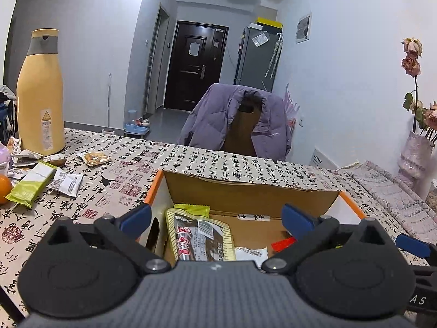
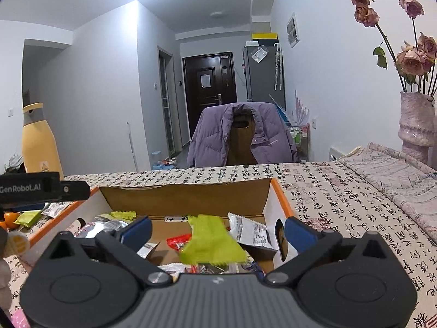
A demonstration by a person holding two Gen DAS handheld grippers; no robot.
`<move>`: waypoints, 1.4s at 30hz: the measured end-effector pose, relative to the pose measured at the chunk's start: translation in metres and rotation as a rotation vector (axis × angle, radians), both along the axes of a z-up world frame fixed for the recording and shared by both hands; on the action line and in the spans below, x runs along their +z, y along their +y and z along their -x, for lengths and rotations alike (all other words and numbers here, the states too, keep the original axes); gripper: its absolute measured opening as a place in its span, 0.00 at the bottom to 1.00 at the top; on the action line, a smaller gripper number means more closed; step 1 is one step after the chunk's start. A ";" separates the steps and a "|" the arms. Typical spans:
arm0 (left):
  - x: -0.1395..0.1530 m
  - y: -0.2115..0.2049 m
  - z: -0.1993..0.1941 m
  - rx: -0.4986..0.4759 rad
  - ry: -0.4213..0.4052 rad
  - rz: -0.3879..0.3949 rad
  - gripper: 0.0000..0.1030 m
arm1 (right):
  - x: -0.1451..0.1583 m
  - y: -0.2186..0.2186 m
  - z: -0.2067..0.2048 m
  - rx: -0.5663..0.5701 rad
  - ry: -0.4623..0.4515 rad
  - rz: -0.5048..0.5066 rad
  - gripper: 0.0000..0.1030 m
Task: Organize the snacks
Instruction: 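Open both grippers to drop the bars into the box, then withdraw both tools from the box toward the remaining snacks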
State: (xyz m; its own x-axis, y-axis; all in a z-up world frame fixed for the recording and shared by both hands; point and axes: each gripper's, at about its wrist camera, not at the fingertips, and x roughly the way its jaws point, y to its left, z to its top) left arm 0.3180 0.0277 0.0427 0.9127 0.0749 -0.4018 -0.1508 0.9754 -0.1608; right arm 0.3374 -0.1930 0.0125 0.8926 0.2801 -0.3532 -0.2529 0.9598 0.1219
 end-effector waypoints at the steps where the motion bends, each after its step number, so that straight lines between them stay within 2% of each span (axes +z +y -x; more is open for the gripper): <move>1: 0.000 0.000 0.000 0.000 -0.001 0.000 1.00 | 0.000 0.000 0.000 -0.001 -0.001 0.000 1.00; 11: 0.011 -0.006 0.006 -0.017 -0.030 0.000 1.00 | 0.007 -0.003 -0.001 -0.007 -0.008 0.003 1.00; 19: 0.027 -0.008 0.019 -0.024 -0.042 0.001 1.00 | 0.027 -0.007 0.017 -0.015 -0.031 0.014 1.00; 27: 0.034 -0.005 0.045 -0.033 -0.046 -0.017 1.00 | 0.033 -0.016 0.041 -0.024 -0.023 0.014 1.00; 34: 0.026 -0.002 0.079 -0.035 -0.029 -0.033 1.00 | 0.028 -0.023 0.070 -0.024 -0.004 0.028 1.00; 42: 0.001 0.004 0.117 -0.020 0.008 -0.053 1.00 | 0.015 -0.029 0.104 -0.020 0.029 0.041 1.00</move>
State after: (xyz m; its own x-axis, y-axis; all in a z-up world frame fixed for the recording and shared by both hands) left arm 0.2011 0.0318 0.0435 0.9108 0.0782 -0.4053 -0.1323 0.9854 -0.1072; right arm 0.2334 -0.2219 0.0277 0.8870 0.2468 -0.3902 -0.2303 0.9690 0.0894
